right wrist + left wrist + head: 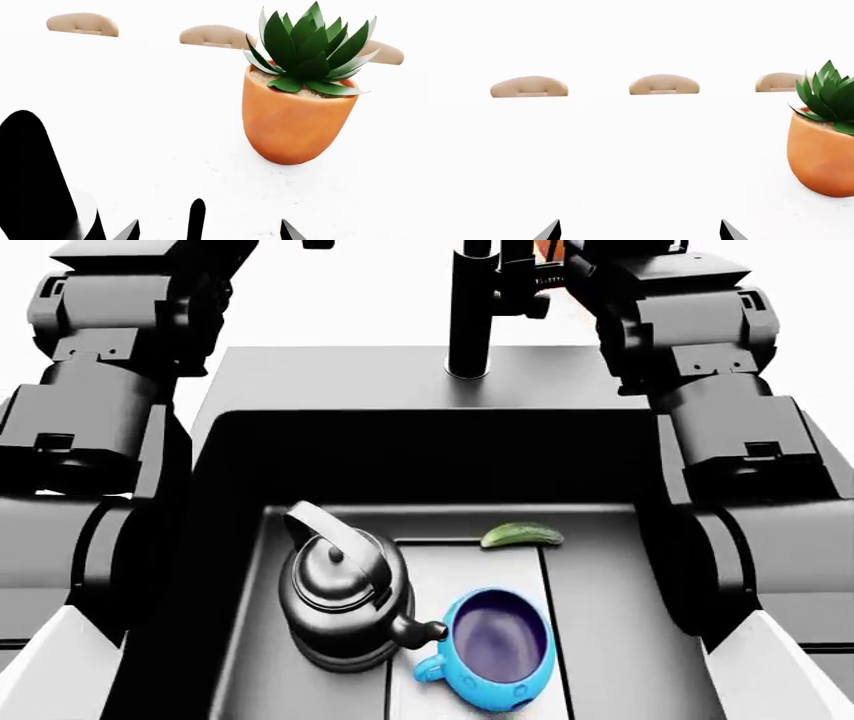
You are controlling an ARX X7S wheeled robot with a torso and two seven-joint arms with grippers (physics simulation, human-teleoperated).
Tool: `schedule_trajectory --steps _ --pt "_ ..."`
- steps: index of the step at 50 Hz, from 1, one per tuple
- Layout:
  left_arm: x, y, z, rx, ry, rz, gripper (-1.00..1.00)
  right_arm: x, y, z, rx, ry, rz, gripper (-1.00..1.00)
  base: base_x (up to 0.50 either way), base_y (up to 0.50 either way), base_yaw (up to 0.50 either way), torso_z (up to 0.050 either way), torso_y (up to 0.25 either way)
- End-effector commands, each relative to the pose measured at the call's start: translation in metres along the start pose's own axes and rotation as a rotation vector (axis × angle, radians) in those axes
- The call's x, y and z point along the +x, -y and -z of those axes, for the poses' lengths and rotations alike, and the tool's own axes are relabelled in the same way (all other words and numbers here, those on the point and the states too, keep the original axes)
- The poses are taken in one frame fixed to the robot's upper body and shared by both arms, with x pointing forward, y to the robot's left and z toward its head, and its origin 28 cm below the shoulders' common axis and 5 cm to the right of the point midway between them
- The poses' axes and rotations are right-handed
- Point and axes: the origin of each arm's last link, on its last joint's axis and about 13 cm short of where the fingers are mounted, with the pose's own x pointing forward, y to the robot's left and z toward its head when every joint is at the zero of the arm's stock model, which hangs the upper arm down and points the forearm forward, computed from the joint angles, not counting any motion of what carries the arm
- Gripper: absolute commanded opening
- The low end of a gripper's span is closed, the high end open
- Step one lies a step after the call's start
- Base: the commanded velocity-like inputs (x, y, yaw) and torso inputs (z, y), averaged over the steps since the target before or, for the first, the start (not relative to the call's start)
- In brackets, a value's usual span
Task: Pick the mug and kettle non electric and place them in the sink. Then turn on the water.
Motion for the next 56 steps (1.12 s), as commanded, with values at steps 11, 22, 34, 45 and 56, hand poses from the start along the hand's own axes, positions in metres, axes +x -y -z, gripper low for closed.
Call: schedule_trajectory --steps 11,22,34,45,56 --pt "0.002 0.013 -0.001 0.045 -0.024 0.074 1.00 -0.004 0.020 0.005 0.066 -0.037 0.066 1.00 0.00 0.00 0.00 0.000 -0.058" --pt "0.001 0.012 -0.001 0.042 -0.023 0.074 1.00 -0.007 0.037 0.006 0.110 -0.031 0.138 1.00 0.00 0.00 0.00 0.000 0.000" --pt "0.001 0.012 -0.004 0.045 -0.017 0.073 1.00 -0.012 0.057 0.011 0.152 -0.048 0.222 1.00 0.00 0.00 0.00 0.000 0.000" --pt "0.001 0.011 -0.004 0.047 -0.016 0.071 1.00 -0.014 0.066 0.016 0.172 -0.062 0.264 1.00 0.00 0.00 0.00 0.000 0.000" --pt "0.001 0.011 -0.013 0.039 0.000 0.069 1.00 -0.015 0.059 -0.007 0.141 -0.020 0.210 1.00 0.00 0.00 0.00 0.000 0.000"
